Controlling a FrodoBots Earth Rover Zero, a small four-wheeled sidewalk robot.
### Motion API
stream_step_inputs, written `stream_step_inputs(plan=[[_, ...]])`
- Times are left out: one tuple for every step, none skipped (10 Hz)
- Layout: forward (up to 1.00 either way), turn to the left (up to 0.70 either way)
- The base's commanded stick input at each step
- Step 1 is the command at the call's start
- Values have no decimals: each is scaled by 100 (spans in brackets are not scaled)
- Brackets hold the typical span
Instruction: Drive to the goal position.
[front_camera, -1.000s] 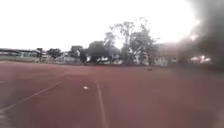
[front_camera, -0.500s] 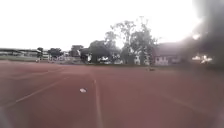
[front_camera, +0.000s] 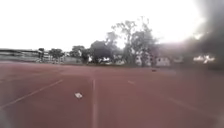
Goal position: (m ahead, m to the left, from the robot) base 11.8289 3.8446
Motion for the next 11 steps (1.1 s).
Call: stream_step_inputs(plan=[[69, 0], [69, 0], [69, 0], [69, 0], [69, 0], [69, 0], [69, 0], [70, 0], [70, 0], [70, 0], [70, 0]])
